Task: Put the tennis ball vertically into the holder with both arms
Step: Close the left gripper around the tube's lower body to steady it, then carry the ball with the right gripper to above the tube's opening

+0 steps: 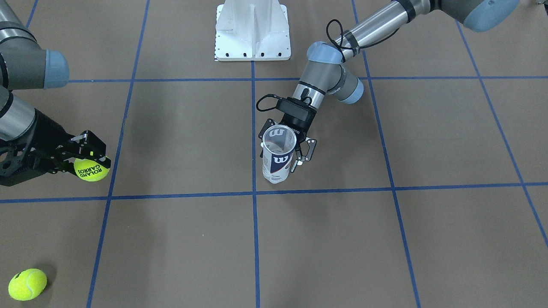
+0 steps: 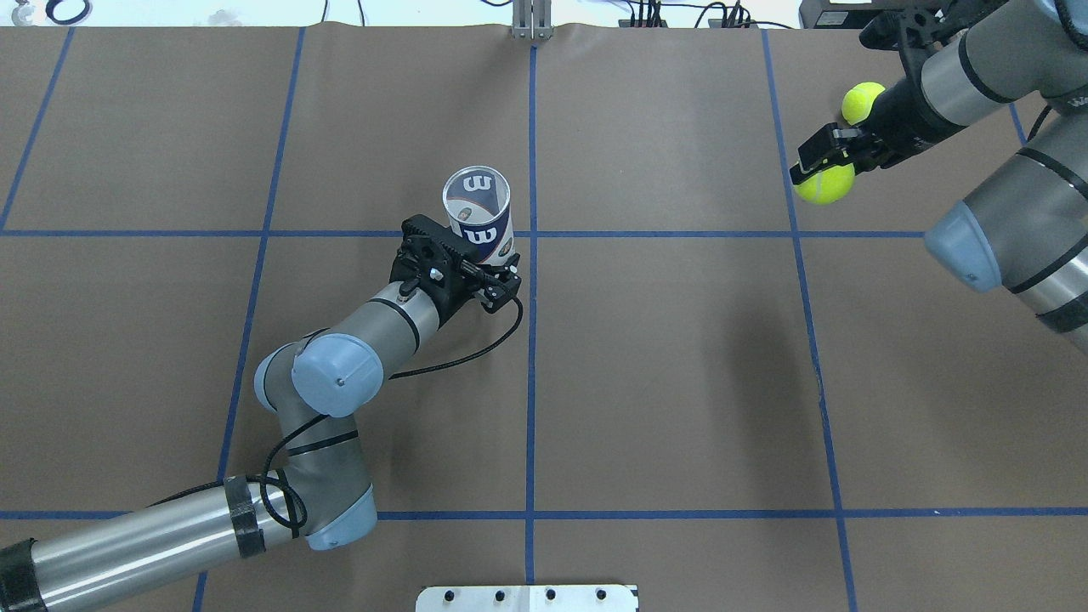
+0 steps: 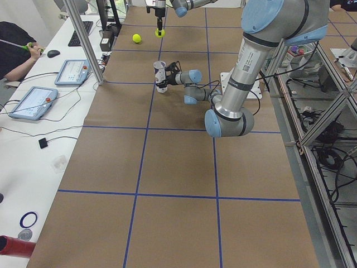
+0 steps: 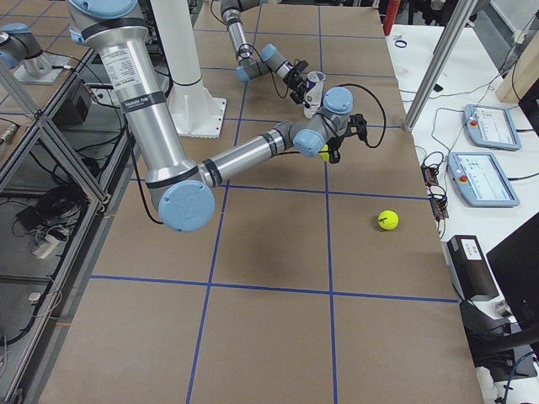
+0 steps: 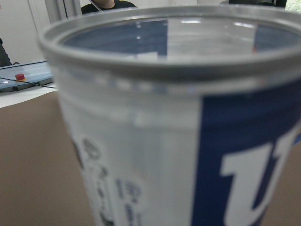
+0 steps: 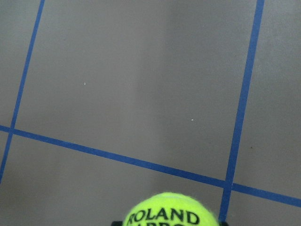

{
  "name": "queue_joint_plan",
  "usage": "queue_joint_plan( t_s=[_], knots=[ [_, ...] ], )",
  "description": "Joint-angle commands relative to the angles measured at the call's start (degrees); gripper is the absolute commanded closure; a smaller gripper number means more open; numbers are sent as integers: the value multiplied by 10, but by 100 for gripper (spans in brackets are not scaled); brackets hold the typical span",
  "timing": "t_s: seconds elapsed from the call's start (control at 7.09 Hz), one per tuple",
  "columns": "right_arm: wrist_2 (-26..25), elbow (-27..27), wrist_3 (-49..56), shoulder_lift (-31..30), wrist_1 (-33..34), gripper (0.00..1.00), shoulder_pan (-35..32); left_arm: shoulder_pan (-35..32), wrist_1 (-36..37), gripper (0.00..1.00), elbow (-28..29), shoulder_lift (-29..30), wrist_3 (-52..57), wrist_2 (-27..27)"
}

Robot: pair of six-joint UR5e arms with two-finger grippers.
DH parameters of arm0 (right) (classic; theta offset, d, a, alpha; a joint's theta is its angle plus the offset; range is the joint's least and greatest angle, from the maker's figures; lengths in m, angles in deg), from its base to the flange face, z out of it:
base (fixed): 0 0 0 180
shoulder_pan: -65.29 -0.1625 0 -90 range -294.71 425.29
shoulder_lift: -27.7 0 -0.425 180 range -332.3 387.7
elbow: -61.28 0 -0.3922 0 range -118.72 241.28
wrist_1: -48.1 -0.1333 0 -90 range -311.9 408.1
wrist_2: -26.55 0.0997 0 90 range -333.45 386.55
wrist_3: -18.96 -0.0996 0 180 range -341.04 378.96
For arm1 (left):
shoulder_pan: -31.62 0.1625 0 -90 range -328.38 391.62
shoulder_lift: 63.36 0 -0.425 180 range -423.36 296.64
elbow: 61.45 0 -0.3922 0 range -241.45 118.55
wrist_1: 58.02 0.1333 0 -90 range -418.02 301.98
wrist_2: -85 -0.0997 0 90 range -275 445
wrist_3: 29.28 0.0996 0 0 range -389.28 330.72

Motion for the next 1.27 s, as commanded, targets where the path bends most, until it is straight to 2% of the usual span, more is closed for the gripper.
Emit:
queue_joint_plan(
  t_s=[0.0,0.14,0.42,0.56,0.85,1.13],
  knots=[
    [0,-2,0,1,0,100,0,0,-2,5,6,3,0,0],
    [1,-3,-1,4,1,100,2,0,-3,15,6,3,-1,0],
    [2,-8,-1,34,30,100,2,-1,-3,24,6,3,-1,0],
    [2,-17,-41,70,64,100,10,-1,-3,24,6,3,-1,1],
    [-22,-13,-216,183,73,100,70,1,-3,24,6,3,-2,1],
    [-72,-3,-251,270,123,100,117,2,-3,24,6,3,-2,1]
  ],
)
